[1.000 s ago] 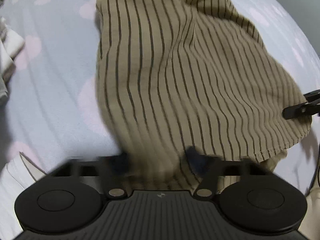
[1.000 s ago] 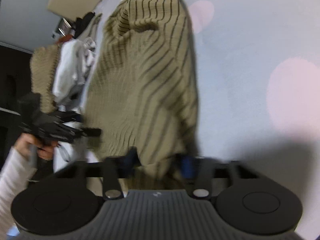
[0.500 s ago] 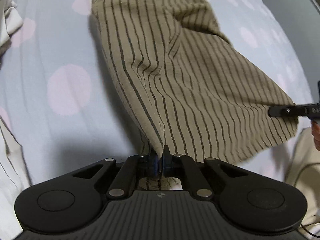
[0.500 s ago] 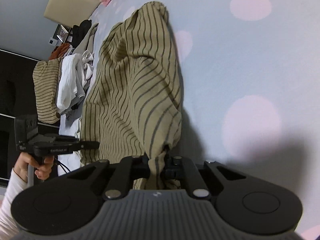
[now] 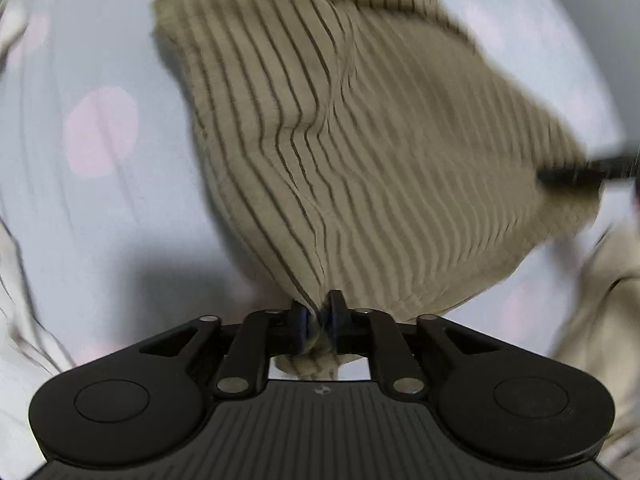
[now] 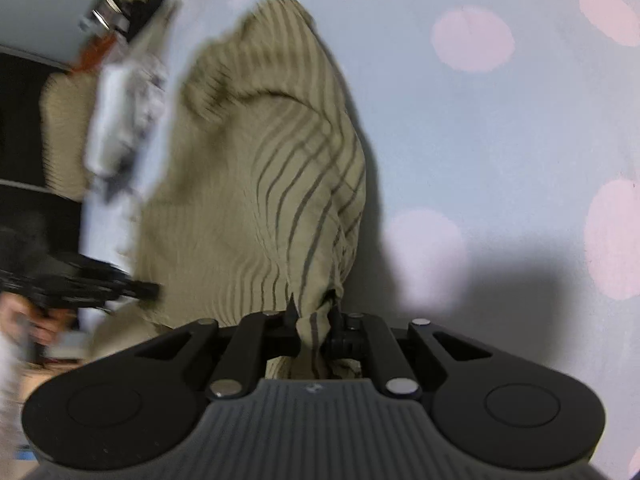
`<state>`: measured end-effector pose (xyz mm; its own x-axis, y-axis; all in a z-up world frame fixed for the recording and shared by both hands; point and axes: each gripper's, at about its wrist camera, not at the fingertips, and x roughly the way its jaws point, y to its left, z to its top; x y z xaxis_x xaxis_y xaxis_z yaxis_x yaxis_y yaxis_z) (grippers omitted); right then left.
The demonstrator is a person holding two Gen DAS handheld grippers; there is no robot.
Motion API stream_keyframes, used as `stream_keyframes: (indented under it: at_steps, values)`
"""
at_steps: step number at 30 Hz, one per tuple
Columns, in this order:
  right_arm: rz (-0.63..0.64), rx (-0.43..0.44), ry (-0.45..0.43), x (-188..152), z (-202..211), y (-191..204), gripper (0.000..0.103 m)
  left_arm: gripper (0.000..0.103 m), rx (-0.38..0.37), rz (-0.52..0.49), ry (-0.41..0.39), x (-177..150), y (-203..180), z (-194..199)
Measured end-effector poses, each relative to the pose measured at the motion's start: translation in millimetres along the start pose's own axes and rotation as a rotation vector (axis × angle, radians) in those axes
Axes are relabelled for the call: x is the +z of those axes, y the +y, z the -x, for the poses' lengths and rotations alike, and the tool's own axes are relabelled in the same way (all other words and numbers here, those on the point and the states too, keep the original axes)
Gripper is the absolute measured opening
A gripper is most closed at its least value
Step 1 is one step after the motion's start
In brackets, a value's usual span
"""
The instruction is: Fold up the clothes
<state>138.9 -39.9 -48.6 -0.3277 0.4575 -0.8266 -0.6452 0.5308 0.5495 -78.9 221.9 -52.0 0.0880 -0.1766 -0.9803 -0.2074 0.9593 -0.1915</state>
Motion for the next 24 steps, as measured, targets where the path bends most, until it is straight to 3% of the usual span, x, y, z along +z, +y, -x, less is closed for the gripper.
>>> stream_keyframes:
  at_steps: [3,5,6,7,9,13,18,21,24]
  values:
    - [0.045,-0.062,-0.001,-4,-27,-1,0.013,0.030,0.110,-0.086,0.021,-6,2,-10]
    - [0.070,-0.064,-0.008,-3,-33,-2,0.020,0.070,0.139,-0.108,0.021,-10,13,-9]
    - [0.072,-0.041,-0.005,-2,-32,-3,0.034,0.073,0.146,-0.105,0.011,-12,21,-4]
    - [0.070,-0.013,-0.003,2,-28,-5,0.059,0.073,0.148,-0.093,-0.005,-14,31,3]
    - [0.097,-0.032,-0.070,10,-11,-4,0.092,0.073,0.142,-0.061,-0.038,-17,52,18]
    - [0.161,-0.093,-0.215,40,26,-8,0.091,0.073,0.056,0.044,-0.202,-3,107,65]
    - [0.102,0.124,-0.252,121,29,-4,0.092,0.073,-0.110,0.092,-0.465,58,162,87]
    - [0.059,0.267,-0.225,176,0,3,0.093,0.073,-0.163,0.124,-0.491,99,188,82]
    - [-0.015,0.296,-0.208,217,-29,9,0.093,0.073,-0.145,0.112,-0.506,130,202,78]
